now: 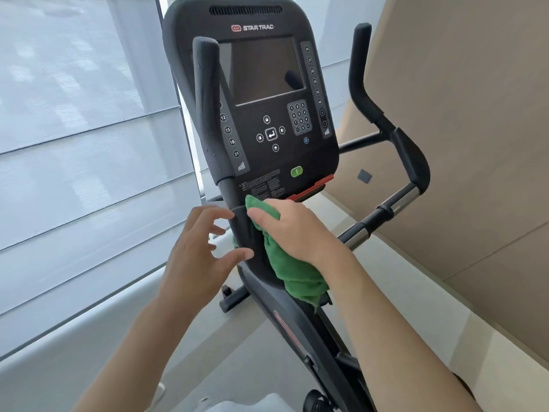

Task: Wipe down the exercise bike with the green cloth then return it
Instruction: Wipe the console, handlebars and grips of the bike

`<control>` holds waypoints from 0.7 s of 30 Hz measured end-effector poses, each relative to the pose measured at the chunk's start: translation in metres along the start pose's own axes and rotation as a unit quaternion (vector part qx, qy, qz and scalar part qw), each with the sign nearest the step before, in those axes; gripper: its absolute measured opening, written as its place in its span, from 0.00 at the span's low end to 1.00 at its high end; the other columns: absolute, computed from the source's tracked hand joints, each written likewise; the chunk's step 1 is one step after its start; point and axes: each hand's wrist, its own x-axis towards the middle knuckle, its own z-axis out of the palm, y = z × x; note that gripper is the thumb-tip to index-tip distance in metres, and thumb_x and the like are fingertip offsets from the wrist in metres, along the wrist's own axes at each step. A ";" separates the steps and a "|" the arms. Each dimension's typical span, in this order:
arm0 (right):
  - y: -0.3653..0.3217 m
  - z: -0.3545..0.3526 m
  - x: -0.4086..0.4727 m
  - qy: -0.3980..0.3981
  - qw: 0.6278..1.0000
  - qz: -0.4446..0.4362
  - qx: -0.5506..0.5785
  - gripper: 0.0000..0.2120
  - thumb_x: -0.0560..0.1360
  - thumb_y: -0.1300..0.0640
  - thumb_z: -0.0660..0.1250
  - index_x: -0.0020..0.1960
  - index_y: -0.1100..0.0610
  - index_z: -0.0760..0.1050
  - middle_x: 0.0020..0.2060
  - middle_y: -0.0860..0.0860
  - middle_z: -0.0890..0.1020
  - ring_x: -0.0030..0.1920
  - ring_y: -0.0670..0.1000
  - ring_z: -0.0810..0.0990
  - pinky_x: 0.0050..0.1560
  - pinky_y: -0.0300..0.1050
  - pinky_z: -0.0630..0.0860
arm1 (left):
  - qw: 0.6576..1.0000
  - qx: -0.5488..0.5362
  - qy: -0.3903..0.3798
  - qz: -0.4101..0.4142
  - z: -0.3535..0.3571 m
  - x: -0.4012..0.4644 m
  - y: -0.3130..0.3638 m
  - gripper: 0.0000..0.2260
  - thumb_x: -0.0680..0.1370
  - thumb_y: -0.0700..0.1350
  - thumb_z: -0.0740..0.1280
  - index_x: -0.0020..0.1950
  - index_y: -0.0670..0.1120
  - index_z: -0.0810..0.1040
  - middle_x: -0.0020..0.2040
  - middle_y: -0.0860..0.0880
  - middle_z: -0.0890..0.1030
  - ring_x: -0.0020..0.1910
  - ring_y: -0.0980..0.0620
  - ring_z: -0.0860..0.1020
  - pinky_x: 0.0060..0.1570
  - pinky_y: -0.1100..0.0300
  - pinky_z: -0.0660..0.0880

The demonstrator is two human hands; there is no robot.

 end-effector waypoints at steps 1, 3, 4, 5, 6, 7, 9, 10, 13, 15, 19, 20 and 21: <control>0.001 0.007 -0.005 0.039 0.998 -0.013 -0.050 0.23 0.83 0.34 0.57 0.42 0.50 0.75 0.34 0.47 0.81 0.38 0.48 0.81 0.40 0.49 0.75 | 1.000 0.003 0.001 -0.002 0.000 0.000 0.000 0.26 0.70 0.54 0.82 0.62 0.63 0.73 0.63 0.66 0.72 0.58 0.61 0.78 0.51 0.57 0.80; -0.001 0.018 -0.014 0.100 0.987 -0.029 -0.119 0.20 0.84 0.35 0.55 0.43 0.47 0.72 0.32 0.43 0.78 0.34 0.45 0.78 0.34 0.41 0.69 | 1.000 0.006 0.005 -0.008 0.001 -0.001 0.000 0.26 0.70 0.54 0.81 0.63 0.63 0.73 0.62 0.66 0.72 0.58 0.63 0.78 0.50 0.57 0.80; -0.004 0.021 -0.017 0.118 0.983 -0.031 -0.135 0.19 0.85 0.35 0.55 0.45 0.47 0.73 0.34 0.42 0.78 0.34 0.44 0.77 0.34 0.37 0.69 | 1.000 0.007 0.006 -0.010 0.001 -0.001 -0.001 0.26 0.70 0.55 0.81 0.63 0.63 0.73 0.63 0.66 0.72 0.58 0.63 0.78 0.50 0.56 0.80; -0.005 0.024 -0.022 0.134 0.980 -0.030 -0.144 0.18 0.85 0.36 0.55 0.49 0.47 0.74 0.37 0.42 0.79 0.36 0.44 0.78 0.35 0.35 0.70 | 1.000 0.009 0.008 -0.010 0.002 -0.002 -0.002 0.26 0.70 0.54 0.81 0.63 0.63 0.73 0.63 0.66 0.72 0.57 0.62 0.78 0.50 0.56 0.80; -0.005 0.027 -0.027 0.149 0.977 -0.030 -0.151 0.18 0.85 0.37 0.55 0.54 0.48 0.76 0.40 0.43 0.79 0.39 0.45 0.79 0.37 0.35 0.73 | 1.000 0.011 0.009 -0.009 0.003 -0.003 -0.003 0.26 0.71 0.54 0.81 0.64 0.63 0.72 0.63 0.66 0.71 0.57 0.62 0.79 0.50 0.57 0.80; -0.005 0.030 -0.034 0.166 0.972 -0.033 -0.160 0.19 0.85 0.38 0.56 0.60 0.49 0.78 0.44 0.44 0.79 0.42 0.46 0.79 0.41 0.37 0.77 | 1.000 0.011 0.010 -0.006 0.004 -0.003 -0.004 0.27 0.71 0.54 0.81 0.64 0.63 0.72 0.64 0.67 0.71 0.56 0.61 0.79 0.50 0.58 0.80; -0.004 0.034 -0.048 0.193 0.965 -0.032 -0.176 0.20 0.84 0.41 0.60 0.69 0.51 0.78 0.47 0.47 0.78 0.47 0.48 0.77 0.45 0.42 0.80 | 1.000 0.002 0.007 0.002 0.006 -0.003 -0.007 0.27 0.71 0.55 0.81 0.64 0.64 0.72 0.64 0.67 0.70 0.56 0.61 0.79 0.49 0.61 0.79; -0.003 0.035 -0.053 0.204 0.963 -0.030 -0.173 0.20 0.84 0.43 0.63 0.70 0.52 0.78 0.48 0.48 0.77 0.48 0.48 0.77 0.46 0.42 0.80 | 1.000 -0.004 0.003 0.008 0.005 -0.002 -0.009 0.27 0.71 0.56 0.80 0.64 0.64 0.72 0.65 0.67 0.70 0.56 0.61 0.79 0.49 0.63 0.78; -0.008 0.030 -0.056 0.255 0.958 -0.030 -0.126 0.18 0.82 0.46 0.68 0.68 0.53 0.80 0.47 0.48 0.76 0.48 0.49 0.77 0.45 0.40 0.77 | 0.999 -0.002 -0.019 0.026 -0.002 0.005 -0.014 0.25 0.71 0.58 0.80 0.64 0.62 0.73 0.64 0.66 0.72 0.56 0.62 0.79 0.49 0.63 0.79; -0.020 0.025 -0.050 0.292 0.951 -0.043 -0.090 0.19 0.82 0.45 0.67 0.68 0.54 0.81 0.48 0.48 0.78 0.49 0.50 0.79 0.47 0.41 0.79 | 0.999 0.000 -0.029 0.039 -0.012 0.014 -0.018 0.21 0.73 0.58 0.79 0.62 0.61 0.76 0.62 0.66 0.74 0.56 0.61 0.79 0.51 0.58 0.80; -0.052 0.014 -0.032 0.317 0.941 -0.088 -0.080 0.18 0.82 0.48 0.69 0.68 0.56 0.81 0.49 0.49 0.78 0.50 0.52 0.80 0.49 0.49 0.81 | 0.996 -0.004 -0.051 0.074 -0.038 0.035 -0.017 0.14 0.76 0.58 0.75 0.60 0.60 0.79 0.61 0.64 0.77 0.55 0.61 0.80 0.50 0.52 0.82; -0.060 0.010 -0.026 0.321 0.938 -0.098 -0.085 0.18 0.82 0.48 0.69 0.67 0.57 0.81 0.49 0.49 0.78 0.49 0.52 0.79 0.49 0.50 0.81 | 0.995 -0.010 -0.053 0.079 -0.045 0.041 -0.016 0.12 0.77 0.58 0.74 0.59 0.60 0.79 0.60 0.63 0.78 0.55 0.60 0.80 0.50 0.52 0.82; -0.067 0.005 -0.020 0.325 0.935 -0.108 -0.092 0.18 0.82 0.48 0.69 0.68 0.57 0.81 0.49 0.50 0.79 0.49 0.52 0.79 0.49 0.50 0.81 | 0.995 -0.012 -0.052 0.084 -0.052 0.048 -0.015 0.11 0.77 0.57 0.75 0.58 0.59 0.80 0.59 0.63 0.78 0.55 0.59 0.80 0.50 0.52 0.82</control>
